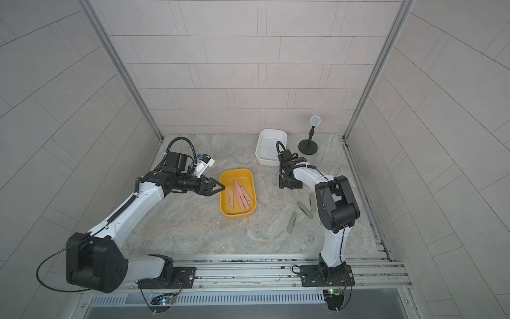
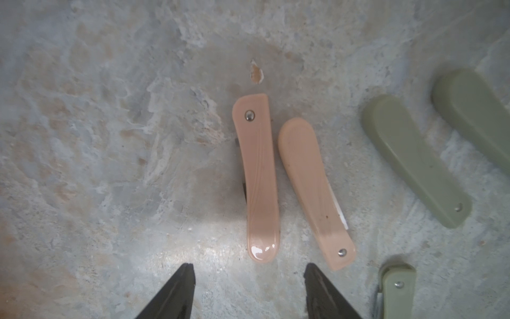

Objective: Place the fruit knives into the storage box by color
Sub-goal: Pick up the fruit knife from the center of the board.

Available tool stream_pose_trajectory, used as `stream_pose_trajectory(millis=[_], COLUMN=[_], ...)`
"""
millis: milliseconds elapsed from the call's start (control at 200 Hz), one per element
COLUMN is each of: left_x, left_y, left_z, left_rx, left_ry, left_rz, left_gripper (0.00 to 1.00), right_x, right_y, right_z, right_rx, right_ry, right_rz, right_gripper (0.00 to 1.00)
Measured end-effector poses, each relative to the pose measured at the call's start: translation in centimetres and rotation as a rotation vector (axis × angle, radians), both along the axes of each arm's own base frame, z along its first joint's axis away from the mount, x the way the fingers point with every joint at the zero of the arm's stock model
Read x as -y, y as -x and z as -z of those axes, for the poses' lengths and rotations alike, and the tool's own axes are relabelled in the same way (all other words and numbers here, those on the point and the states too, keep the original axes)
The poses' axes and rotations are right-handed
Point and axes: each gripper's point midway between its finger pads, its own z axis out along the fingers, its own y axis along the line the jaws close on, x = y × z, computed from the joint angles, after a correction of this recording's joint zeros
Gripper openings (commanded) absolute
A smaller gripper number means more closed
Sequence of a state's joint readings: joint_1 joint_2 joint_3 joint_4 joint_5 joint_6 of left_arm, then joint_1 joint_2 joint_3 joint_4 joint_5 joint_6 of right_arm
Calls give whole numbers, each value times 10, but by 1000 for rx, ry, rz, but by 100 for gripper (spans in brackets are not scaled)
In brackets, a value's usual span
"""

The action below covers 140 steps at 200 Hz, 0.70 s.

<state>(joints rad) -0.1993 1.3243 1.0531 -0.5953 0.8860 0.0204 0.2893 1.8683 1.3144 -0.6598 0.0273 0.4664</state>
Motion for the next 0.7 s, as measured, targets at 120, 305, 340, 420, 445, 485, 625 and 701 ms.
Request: stream_pose_trajectory(millis=[120, 305, 340, 420, 445, 485, 625, 701], left_x=[0, -1, -1, -1, -1, -1, -2, -2], left_y=[0, 0, 0, 0, 0, 0, 0, 0], left_z=[1, 3, 4, 4, 4, 4, 4, 4], left_rx=[2, -1, -1, -1, -1, -1, 0, -1], left_ry=[-3, -10, -11, -12, -12, -12, -13, -13], left_rz=[0, -1, -2, -3, -3, -3, -3, -4], left_gripper=[88, 88, 88, 88, 88, 88, 88, 88], right_x=[1, 0, 0, 0, 0, 0, -1, -1], right_y=[-5, -9, -10, -11, -12, -13, -18, -19], right_z=[2, 12, 14, 16, 17, 17, 19, 22], right_rx=[-3, -24, -29, -34, -35, -34, -34, -40], right_ry=[-6, -11, -11, -11, -12, -14, -17, -20], right_rz=[3, -2, -3, -3, -3, -2, -3, -2], right_gripper=[61, 57, 57, 55, 54, 53, 52, 52])
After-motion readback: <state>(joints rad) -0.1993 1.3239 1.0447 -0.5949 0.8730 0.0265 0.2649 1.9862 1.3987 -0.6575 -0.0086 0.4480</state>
